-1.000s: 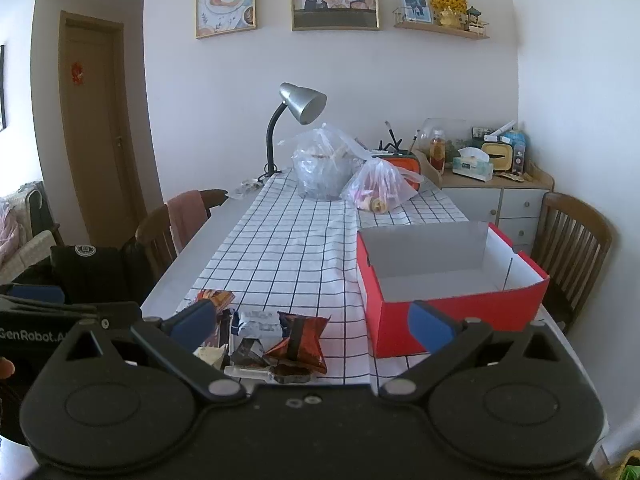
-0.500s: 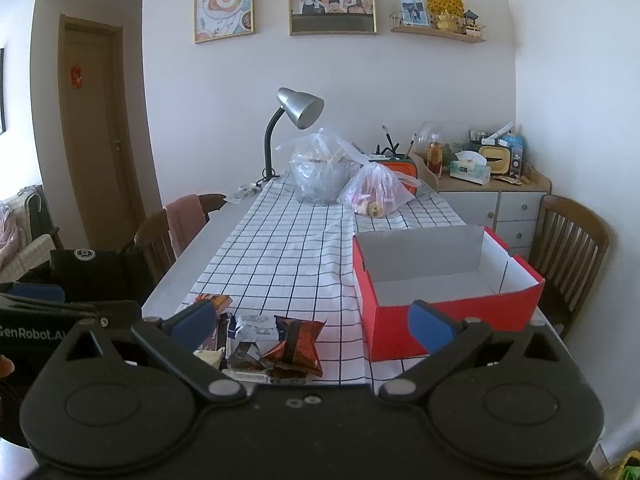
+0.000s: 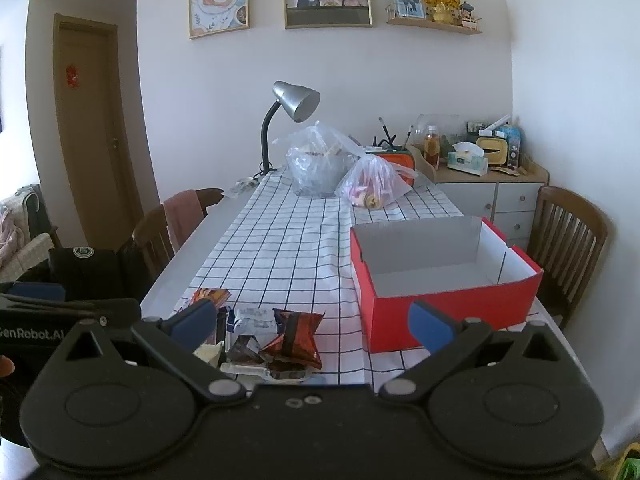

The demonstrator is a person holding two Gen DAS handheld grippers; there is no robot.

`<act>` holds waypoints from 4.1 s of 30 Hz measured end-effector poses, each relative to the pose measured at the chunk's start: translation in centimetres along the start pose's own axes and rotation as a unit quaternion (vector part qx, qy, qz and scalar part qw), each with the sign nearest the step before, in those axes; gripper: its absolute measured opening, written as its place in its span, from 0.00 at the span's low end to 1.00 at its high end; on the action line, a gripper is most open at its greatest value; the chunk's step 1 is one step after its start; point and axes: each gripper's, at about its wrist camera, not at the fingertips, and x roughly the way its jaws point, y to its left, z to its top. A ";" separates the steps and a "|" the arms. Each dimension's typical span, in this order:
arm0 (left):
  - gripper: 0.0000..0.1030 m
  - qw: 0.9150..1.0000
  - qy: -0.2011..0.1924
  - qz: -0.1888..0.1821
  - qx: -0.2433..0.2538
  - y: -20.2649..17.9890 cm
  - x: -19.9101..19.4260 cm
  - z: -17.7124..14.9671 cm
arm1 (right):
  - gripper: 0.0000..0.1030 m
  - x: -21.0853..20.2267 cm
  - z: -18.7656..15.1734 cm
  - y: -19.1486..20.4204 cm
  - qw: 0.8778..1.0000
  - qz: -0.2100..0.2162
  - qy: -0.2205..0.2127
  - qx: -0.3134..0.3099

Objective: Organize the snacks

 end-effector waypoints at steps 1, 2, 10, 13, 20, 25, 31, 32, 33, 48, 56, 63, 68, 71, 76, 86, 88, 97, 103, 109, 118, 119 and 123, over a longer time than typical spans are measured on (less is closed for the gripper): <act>0.98 1.000 0.001 0.001 0.000 0.0 0.1 0.0 | 1.00 0.0 0.0 0.1 1.000 0.000 0.000 -0.001; 0.98 1.000 0.003 0.001 -0.001 0.1 0.1 0.0 | 1.00 0.0 -0.1 0.2 1.000 0.000 0.001 -0.002; 0.98 1.000 0.012 0.006 -0.007 0.5 0.4 -0.5 | 1.00 0.4 -0.2 0.5 1.000 0.005 0.011 -0.006; 0.98 1.000 0.014 0.007 -0.008 0.7 0.5 -0.6 | 1.00 0.6 -0.2 0.6 1.000 0.006 0.014 -0.006; 0.98 1.000 0.021 0.009 -0.011 1.0 0.9 -0.6 | 1.00 1.2 -0.4 0.9 1.000 0.007 0.022 -0.008; 0.98 1.000 0.025 0.011 -0.013 1.1 1.3 -0.7 | 1.00 1.6 -0.3 0.9 1.000 0.011 0.026 -0.009; 0.98 0.999 0.033 0.013 -0.016 0.9 2.3 -0.6 | 0.99 2.4 -0.4 0.7 0.999 0.024 0.037 -0.016; 0.98 0.999 0.036 0.012 -0.016 0.8 2.5 -0.6 | 0.99 2.5 -0.4 0.5 0.999 0.026 0.037 -0.017; 0.98 0.999 0.038 0.010 -0.016 0.7 2.9 -0.6 | 0.99 2.7 -0.4 0.3 0.999 0.027 0.037 -0.017; 0.97 0.990 0.122 0.043 -0.052 1.9 8.6 -1.7 | 0.96 9.6 -2.7 -1.3 0.993 0.052 0.095 -0.047; 0.97 0.986 0.140 0.054 -0.068 2.9 12.0 -1.8 | 0.81 14.0 -4.3 -1.8 0.983 0.080 0.142 -0.082; 0.85 0.981 0.175 0.055 -0.059 2.8 15.5 -2.6 | 0.78 17.5 -5.8 0.0 0.971 0.124 0.168 -0.112; 0.85 0.979 0.190 0.046 -0.049 2.6 17.4 -2.7 | 0.72 19.7 -6.8 1.3 0.962 0.143 0.194 -0.126; 0.82 0.978 0.201 0.041 -0.045 2.7 18.5 -2.7 | 0.70 20.7 -7.1 1.7 0.959 0.144 0.203 -0.137; 0.77 0.975 0.216 0.031 -0.047 3.0 20.0 -2.6 | 0.70 22.1 -7.0 0.5 0.959 0.144 0.229 -0.087; 0.70 0.969 0.238 0.017 -0.056 3.7 21.8 -2.7 | 0.79 24.0 -6.7 -0.5 0.957 0.144 0.251 -0.016; 0.66 0.969 0.240 0.016 -0.060 3.8 22.1 -2.6 | 0.79 24.2 -6.7 -0.6 0.957 0.144 0.253 -0.007; 0.46 0.964 0.256 0.005 -0.068 4.5 23.0 -2.8 | 0.66 24.2 -6.8 -0.8 0.957 0.145 0.250 0.005; 0.36 0.964 0.256 0.005 -0.075 4.7 22.9 -2.8 | 0.66 23.7 -6.6 -1.1 0.960 0.139 0.244 0.015; 0.33 0.964 0.250 0.008 -0.087 5.0 22.1 -2.7 | 0.66 22.7 -6.3 -1.2 0.964 0.127 0.232 0.019; 0.33 0.966 0.238 -0.001 -0.097 4.8 19.7 -2.6 | 0.65 19.6 -5.5 -2.0 0.971 0.109 0.210 0.031; 0.33 0.967 0.237 -0.002 -0.097 4.8 19.4 -2.5 | 0.65 19.1 -5.3 -2.0 0.972 0.106 0.206 0.033; 0.33 0.968 0.232 -0.011 -0.098 4.6 18.1 -2.1 | 0.65 17.4 -4.8 -2.4 0.976 0.097 0.190 0.038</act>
